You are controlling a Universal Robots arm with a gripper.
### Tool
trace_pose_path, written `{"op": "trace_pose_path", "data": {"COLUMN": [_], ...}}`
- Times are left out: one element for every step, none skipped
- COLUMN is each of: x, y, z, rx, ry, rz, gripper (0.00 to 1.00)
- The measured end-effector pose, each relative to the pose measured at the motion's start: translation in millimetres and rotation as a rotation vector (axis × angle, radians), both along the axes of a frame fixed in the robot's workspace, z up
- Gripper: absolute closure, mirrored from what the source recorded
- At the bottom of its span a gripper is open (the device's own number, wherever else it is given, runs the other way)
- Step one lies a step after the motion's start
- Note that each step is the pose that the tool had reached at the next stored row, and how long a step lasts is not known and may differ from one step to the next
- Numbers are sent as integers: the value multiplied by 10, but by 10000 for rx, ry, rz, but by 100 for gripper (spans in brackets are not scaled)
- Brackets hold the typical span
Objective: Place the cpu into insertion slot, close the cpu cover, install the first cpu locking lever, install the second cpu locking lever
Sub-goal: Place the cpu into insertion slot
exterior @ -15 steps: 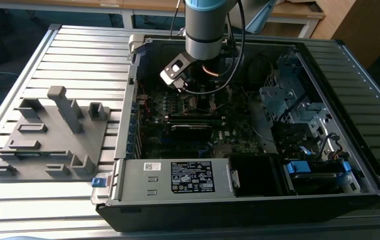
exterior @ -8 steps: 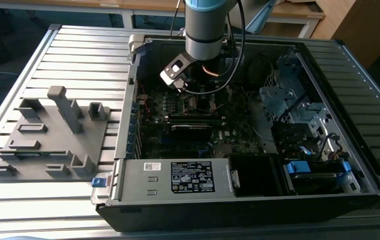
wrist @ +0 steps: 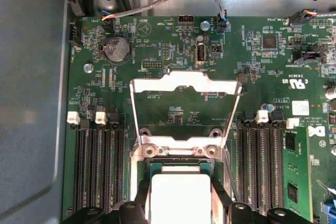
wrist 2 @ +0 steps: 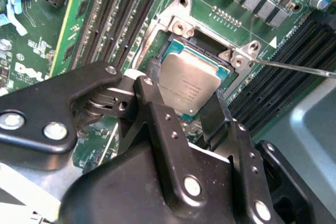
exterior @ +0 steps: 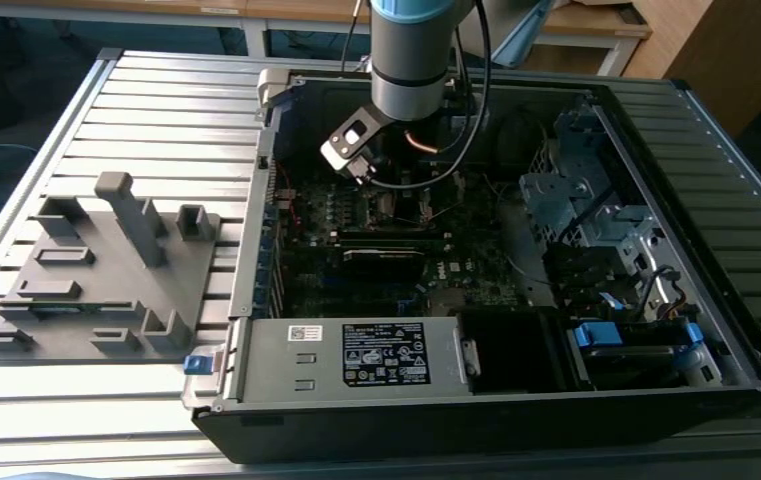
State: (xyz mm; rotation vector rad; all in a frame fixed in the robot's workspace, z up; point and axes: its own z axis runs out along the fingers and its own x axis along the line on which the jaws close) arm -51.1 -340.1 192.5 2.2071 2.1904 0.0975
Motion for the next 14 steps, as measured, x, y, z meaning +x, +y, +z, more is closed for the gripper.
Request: {"op": "trace_pose_path", "data": {"x": [0, 0, 0, 0, 0, 0, 0, 0, 0, 0, 0, 0, 0, 0], "y": [0, 0, 0, 0, 0, 0, 0, 0, 0, 0, 0, 0, 0, 0], "z": [0, 0, -1, -4, -7, -10, -13, -13, -14, -15, -15, -15, -15, -15], "rx": [1, 1, 0, 0, -1, -2, -2, -3, -2, -1, -1, -1, -1, -1], "ry": [0, 0, 1, 1, 1, 1, 2, 2, 1, 1, 0, 0, 0, 1], "rz": [0, 0, 0, 0, 0, 0, 0, 0, 0, 0, 0, 0, 0, 0], "gripper": [46, 46, 46, 46, 46, 46, 46, 46, 46, 46, 46, 46, 46, 46]}}
